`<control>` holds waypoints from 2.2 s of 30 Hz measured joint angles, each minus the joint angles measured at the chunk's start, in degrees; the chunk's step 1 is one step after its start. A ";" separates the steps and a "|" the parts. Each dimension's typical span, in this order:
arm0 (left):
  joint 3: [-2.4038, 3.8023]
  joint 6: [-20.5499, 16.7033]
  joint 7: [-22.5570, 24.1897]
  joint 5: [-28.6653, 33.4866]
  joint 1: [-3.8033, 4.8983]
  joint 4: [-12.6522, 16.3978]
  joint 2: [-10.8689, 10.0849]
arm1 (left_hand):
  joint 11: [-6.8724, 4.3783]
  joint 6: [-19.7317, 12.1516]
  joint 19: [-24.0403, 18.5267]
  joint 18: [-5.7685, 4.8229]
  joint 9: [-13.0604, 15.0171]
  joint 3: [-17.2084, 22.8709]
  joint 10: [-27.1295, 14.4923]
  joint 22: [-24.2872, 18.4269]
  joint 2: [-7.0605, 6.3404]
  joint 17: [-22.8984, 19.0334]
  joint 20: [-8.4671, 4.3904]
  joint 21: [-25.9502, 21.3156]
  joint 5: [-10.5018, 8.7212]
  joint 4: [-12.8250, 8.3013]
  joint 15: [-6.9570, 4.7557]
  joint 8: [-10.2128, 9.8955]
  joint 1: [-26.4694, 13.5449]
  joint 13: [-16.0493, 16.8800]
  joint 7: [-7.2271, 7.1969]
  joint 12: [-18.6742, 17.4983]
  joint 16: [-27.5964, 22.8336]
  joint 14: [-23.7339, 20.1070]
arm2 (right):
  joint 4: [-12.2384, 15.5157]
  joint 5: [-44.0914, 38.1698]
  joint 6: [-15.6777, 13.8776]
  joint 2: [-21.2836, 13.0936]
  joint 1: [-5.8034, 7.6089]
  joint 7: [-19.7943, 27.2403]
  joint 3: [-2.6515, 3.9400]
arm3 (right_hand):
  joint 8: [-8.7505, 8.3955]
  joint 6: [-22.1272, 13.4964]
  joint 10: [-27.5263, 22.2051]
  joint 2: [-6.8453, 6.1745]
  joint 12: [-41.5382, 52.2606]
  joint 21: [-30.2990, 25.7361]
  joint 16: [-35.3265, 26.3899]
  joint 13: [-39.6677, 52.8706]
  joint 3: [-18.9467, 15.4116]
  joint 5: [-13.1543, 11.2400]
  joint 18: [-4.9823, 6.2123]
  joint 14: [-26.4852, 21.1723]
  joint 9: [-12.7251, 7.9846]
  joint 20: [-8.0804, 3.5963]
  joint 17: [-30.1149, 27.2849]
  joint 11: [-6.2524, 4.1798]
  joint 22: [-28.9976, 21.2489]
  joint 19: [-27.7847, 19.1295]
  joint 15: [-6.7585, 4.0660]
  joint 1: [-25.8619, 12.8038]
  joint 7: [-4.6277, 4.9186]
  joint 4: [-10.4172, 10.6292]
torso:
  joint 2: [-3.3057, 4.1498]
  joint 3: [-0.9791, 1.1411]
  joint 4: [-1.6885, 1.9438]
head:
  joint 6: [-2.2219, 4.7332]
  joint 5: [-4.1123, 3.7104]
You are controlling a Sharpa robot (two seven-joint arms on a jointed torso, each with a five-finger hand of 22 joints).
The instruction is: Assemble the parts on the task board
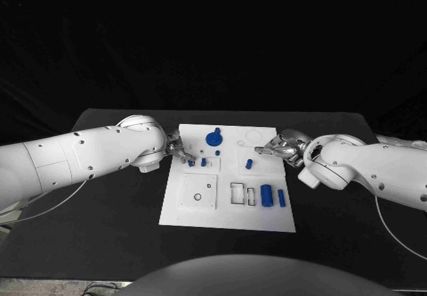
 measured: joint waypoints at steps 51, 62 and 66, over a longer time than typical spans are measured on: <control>-0.01 0.62 -0.01 2.25 0.00 -0.59 0.53 | 0.01 0.63 0.00 0.00 0.43 -0.66 0.00 0.00 0.91 0.02 0.00 0.00 -0.18 0.31 -0.21 0.23 -2.15 0.00 -0.22 0.00 0.00 -0.21 | 0.00 0.01 0.01 -0.03 0.00 0.00 0.00 | 0.00 0.00 0.00 0.00 0.00 0.00 0.00 0.03 -0.32 0.00 0.00 0.00 0.08 0.21 0.03 0.00 -0.03 -0.21 0.00 0.00 0.00 0.00 | -0.02 0.02 0.01 | -0.03 -0.03; -0.01 1.15 -0.66 2.52 0.00 -0.73 0.80 | -0.73 0.82 -0.14 0.00 0.46 1.01 0.10 0.00 1.31 0.02 -0.14 0.00 4.44 0.00 -0.44 0.23 2.37 0.00 -0.43 0.00 0.00 0.02 | -0.01 0.01 0.01 -0.03 0.00 0.01 0.00 | 0.00 0.00 0.00 0.00 0.00 0.00 0.00 0.02 -0.32 0.00 0.00 0.00 0.07 0.21 0.03 0.00 -0.03 -0.21 0.00 0.00 0.00 0.00 | -0.01 0.01 0.00 | -0.02 -0.03; -0.01 1.16 -0.71 2.77 0.00 -0.78 0.85 | -0.73 0.60 -0.21 0.00 0.58 2.19 0.10 0.00 0.85 0.02 -0.21 0.00 8.05 -0.09 -0.44 -0.07 4.97 0.00 -0.63 0.00 0.00 0.02 | 0.01 0.02 0.01 -0.05 0.00 0.01 0.00 | 0.00 0.00 0.00 0.00 0.00 0.00 0.00 0.02 -0.32 0.00 0.00 0.00 0.07 0.21 0.03 0.00 -0.04 -0.21 0.00 0.00 0.00 0.00 | -0.01 0.01 0.00 | -0.03 -0.08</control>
